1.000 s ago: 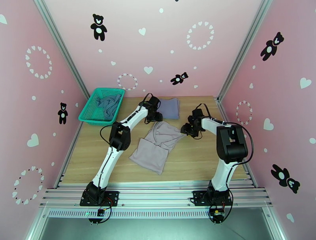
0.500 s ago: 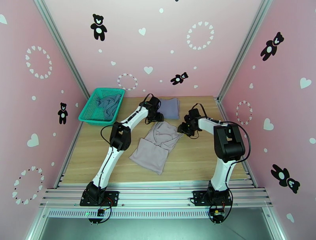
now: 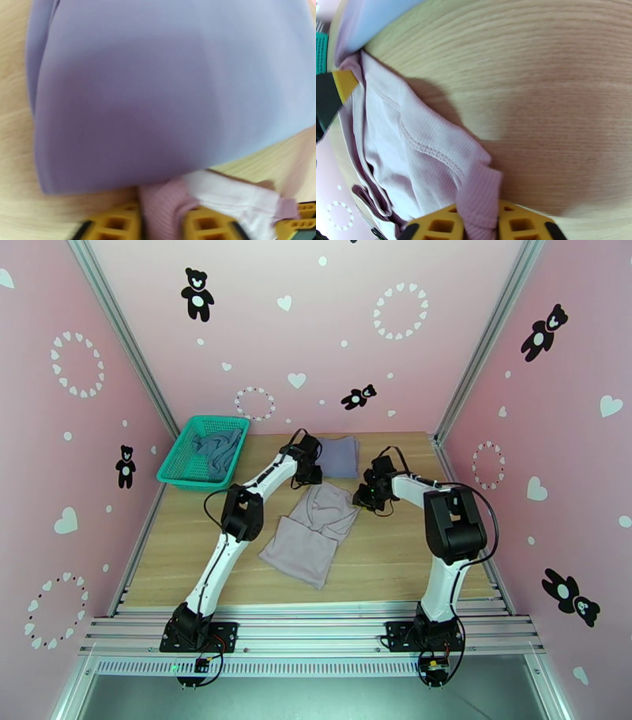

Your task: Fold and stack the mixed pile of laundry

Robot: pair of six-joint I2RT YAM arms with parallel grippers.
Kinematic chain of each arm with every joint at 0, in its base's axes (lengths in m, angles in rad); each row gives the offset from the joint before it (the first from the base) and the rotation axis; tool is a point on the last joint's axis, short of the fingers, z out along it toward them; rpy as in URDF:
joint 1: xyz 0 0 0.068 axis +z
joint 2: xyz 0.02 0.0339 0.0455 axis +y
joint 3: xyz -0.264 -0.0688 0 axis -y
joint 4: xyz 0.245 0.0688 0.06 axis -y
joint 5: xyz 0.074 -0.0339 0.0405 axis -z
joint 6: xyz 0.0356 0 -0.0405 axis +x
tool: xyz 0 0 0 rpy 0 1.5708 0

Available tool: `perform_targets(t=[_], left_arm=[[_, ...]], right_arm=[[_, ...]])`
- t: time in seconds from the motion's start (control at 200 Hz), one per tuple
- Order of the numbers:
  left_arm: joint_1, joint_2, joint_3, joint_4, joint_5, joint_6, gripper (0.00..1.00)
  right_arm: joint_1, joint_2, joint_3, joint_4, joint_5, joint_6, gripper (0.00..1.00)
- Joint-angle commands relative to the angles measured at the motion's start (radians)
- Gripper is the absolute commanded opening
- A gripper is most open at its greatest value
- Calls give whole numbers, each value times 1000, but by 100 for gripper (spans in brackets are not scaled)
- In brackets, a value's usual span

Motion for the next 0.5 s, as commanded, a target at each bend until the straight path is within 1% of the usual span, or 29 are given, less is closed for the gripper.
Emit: perform_targets(t=[0.0,0.125,0.255,0.495], left_arm=[[-21,54,5,-4,19,8,0],[-32,20,-23,7,-17,9,0],[-42,-76,-98,45,-75,13,0],[-41,-294,-267,108,-167,40,0]], right_arm=[[15,20,37,-36,16,-2,13],[34,2,53,-51,21,-6,0],[63,-53,61,-79,48,-7,0],[126,-220,48,-138,113,-17,0]])
